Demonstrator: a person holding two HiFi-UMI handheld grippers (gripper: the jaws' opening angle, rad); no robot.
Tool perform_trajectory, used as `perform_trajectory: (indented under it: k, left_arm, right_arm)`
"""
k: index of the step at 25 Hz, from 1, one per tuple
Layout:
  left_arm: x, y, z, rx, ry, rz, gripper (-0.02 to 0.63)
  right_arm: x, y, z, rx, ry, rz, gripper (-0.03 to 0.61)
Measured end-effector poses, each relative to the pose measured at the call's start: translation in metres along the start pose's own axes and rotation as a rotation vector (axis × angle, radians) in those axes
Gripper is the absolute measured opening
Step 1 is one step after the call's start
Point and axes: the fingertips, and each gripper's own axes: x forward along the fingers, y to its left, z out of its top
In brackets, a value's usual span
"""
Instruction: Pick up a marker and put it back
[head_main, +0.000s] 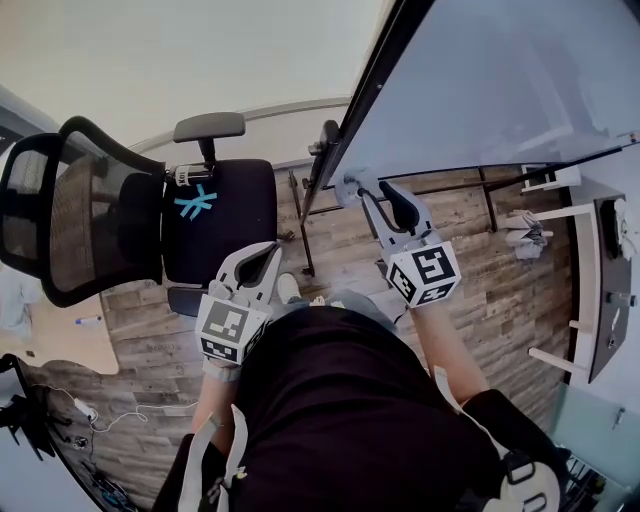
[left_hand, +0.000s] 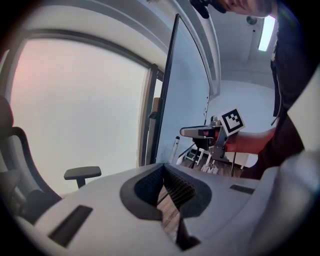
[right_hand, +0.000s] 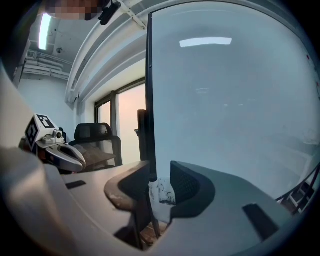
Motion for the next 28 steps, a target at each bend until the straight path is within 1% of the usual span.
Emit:
perform_trajectory:
  k: [6, 14, 20, 28]
  left_arm:
    - [0.017, -0.01, 0.012, 0.027, -0.012, -0.048, 0.009]
    - [0.042, -0.032, 0.025, 0.055, -0.011, -0.135, 0.009]
    - [0.059, -0.053, 0.035, 0.079, -0.022, -0.198, 0.009]
    - [0.077, -0.084, 0.042, 0.103, -0.026, -0.281, 0.009]
  right_arm:
    - [-0.021, -0.015, 0.011, 0.015, -0.031, -0.048, 0.117]
    - [-0.053, -0.038, 0.017, 0.022, -0.057, -0.129, 0.109]
    - [-0.081, -0.053, 0.015, 0.029, -0.063, -0.186, 0.091]
    - [-0.122, -0.067, 0.009, 0.043, -0.069, -0.267, 0.083]
